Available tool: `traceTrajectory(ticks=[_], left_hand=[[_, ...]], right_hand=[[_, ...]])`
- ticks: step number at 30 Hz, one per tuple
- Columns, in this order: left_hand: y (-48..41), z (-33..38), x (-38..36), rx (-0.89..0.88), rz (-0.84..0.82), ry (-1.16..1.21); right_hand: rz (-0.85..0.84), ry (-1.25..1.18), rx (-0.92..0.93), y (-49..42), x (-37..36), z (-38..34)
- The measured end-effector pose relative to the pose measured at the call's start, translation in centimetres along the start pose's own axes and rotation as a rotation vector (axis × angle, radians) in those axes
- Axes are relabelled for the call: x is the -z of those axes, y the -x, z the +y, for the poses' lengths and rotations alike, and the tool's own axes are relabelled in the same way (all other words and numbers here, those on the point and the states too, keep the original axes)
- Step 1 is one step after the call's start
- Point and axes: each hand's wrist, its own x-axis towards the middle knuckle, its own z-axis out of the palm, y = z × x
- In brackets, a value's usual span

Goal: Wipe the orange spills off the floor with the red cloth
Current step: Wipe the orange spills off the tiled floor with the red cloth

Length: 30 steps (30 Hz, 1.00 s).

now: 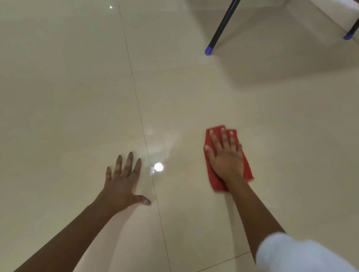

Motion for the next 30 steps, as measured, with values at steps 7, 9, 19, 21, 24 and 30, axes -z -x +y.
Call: traceTrajectory(ticks=[7, 9, 19, 21, 24, 30], left_hand=[[-0.1, 0.2, 0.2, 0.014, -0.03, 0.002], [0.0, 0.3, 0.9, 0.0, -0.036, 0.025], [7.8, 0.0, -3.9, -0.205, -0.017, 0.007], [8.7, 0.9, -4.4, -0.231, -0.02, 0.011], [9.8, 1.8, -4.8, -0.259, -0.016, -0.007], [10.6, 2.9, -4.9, -0.27, -0.054, 0.028]], right_hand=[[-0.069, 0.053, 0.357, -0.6, -1.7, -11.2], [-0.082, 0.053, 0.425, 2.7, -2.2, -11.3], [-0.009, -0.012, 0.289, 21.3, -2.8, -1.3], [0.002, -0.016, 0.081, 18.2, -1.8, -0.9], [-0.084, -0.034, 0.096, 17.8, -2.3, -5.2], [-0.054, -0.061, 0.29, 29.2, -4.4, -4.0]])
